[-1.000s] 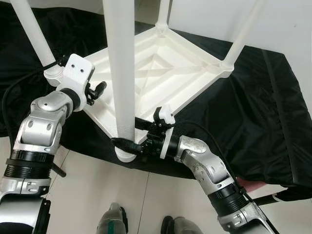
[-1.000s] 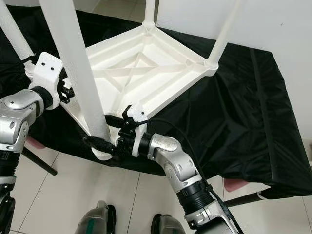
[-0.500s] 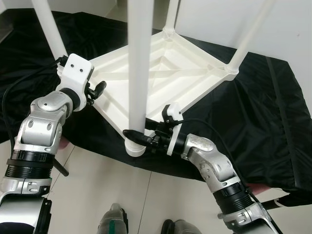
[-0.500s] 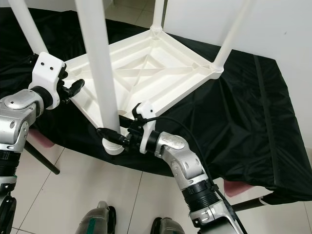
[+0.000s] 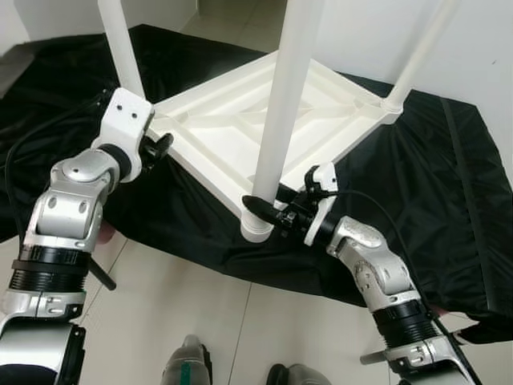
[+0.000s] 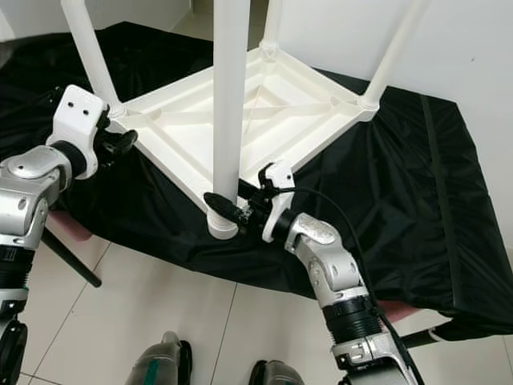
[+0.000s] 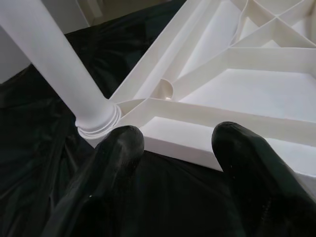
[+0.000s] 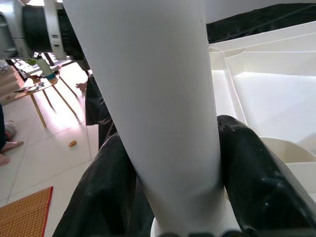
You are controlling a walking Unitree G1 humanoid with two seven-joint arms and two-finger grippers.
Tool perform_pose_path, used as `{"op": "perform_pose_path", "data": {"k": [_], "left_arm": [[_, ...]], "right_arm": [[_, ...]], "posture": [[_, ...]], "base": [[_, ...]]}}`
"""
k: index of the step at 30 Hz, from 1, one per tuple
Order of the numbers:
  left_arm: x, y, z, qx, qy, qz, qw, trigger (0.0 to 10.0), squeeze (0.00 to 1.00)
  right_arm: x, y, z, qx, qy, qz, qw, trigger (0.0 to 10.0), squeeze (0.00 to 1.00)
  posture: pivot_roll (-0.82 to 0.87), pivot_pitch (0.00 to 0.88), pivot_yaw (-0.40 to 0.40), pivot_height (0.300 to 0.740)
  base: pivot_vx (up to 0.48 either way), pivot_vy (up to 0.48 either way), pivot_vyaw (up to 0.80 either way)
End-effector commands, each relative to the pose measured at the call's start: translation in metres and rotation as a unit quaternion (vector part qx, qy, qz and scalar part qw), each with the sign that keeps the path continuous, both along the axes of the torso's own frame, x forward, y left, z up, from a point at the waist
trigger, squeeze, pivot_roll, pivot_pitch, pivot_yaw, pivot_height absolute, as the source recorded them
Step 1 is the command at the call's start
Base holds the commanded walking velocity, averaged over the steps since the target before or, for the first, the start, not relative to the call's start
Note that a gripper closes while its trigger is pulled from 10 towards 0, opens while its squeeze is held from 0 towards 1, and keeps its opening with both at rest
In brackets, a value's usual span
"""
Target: Building children table
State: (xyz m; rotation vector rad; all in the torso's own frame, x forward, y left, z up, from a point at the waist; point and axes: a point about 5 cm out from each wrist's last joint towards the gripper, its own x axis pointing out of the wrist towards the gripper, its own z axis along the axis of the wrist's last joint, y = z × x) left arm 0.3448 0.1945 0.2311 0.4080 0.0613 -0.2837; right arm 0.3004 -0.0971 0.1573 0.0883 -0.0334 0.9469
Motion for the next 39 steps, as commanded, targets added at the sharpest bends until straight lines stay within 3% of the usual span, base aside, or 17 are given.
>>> {"op": "perform_pose_path", "data": {"k": [1,4,5,6,7,9,10,24,25,28,39], "left_arm": [[0.002,-0.001,0.002,0.005,-0.005,0.008,1.000,10.0,0.00],[0.003,-0.002,0.002,0.006,-0.004,0.006,1.000,10.0,0.00],[0.004,-0.004,0.002,0.008,-0.002,0.002,1.000,10.0,0.00],[0.004,-0.004,0.002,0.008,-0.002,0.002,1.000,10.0,0.00],[0.004,-0.005,0.001,0.008,-0.001,-0.002,1.000,10.0,0.00],[0.005,-0.006,0.001,0.009,0.000,-0.004,1.000,10.0,0.00],[0.005,-0.007,0.001,0.009,0.001,-0.005,1.000,10.0,0.00],[0.006,-0.009,0.002,0.015,0.003,-0.012,1.000,10.0,0.00],[0.006,-0.008,0.002,0.016,0.003,-0.012,1.000,10.0,0.00],[0.007,-0.007,0.003,0.017,0.003,-0.011,1.000,10.0,0.00],[0.009,-0.006,0.004,0.016,0.002,-0.010,1.000,10.0,0.00]], "right_arm": [[0.005,-0.037,-0.022,-0.025,0.052,-0.100,0.993,0.0,0.00],[0.007,-0.046,-0.024,-0.030,0.053,-0.118,0.991,0.0,0.00],[0.011,-0.064,-0.024,-0.037,0.053,-0.160,0.985,0.0,0.00],[0.011,-0.064,-0.024,-0.037,0.053,-0.160,0.985,0.0,0.00],[0.013,-0.070,-0.023,-0.040,0.050,-0.182,0.981,6.9,0.00],[0.014,-0.072,-0.022,-0.041,0.048,-0.194,0.979,6.9,0.00],[0.016,-0.074,-0.021,-0.039,0.048,-0.209,0.976,10.0,0.00],[0.021,-0.056,-0.016,0.006,0.023,-0.258,0.966,10.0,0.00],[0.021,-0.054,-0.016,0.011,0.019,-0.263,0.964,10.0,0.97],[0.021,-0.051,-0.015,0.035,0.015,-0.268,0.963,10.0,1.00],[0.019,-0.036,-0.013,0.036,-0.017,-0.304,0.952,10.0,1.00]], "posture": [[0.15,0.074,-0.038,0.740],[0.14,0.078,-0.031,0.740],[0.14,0.081,-0.026,0.740],[0.14,0.081,-0.026,0.740],[0.13,0.083,-0.023,0.740],[0.13,0.083,-0.023,0.740],[0.13,0.084,-0.021,0.740],[0.13,0.099,-0.017,0.740],[0.13,0.103,-0.017,0.740],[0.13,0.108,-0.017,0.740],[0.13,0.120,-0.012,0.740]], "base": [[0.000,0.000,0.00],[0.000,0.000,0.00],[0.000,0.000,0.00],[0.000,0.000,0.00],[0.000,0.000,0.00],[0.000,0.000,0.00],[0.000,0.000,0.00],[0.000,0.000,0.00],[0.000,0.000,0.00],[0.000,0.000,0.00],[0.000,0.000,0.00]]}}
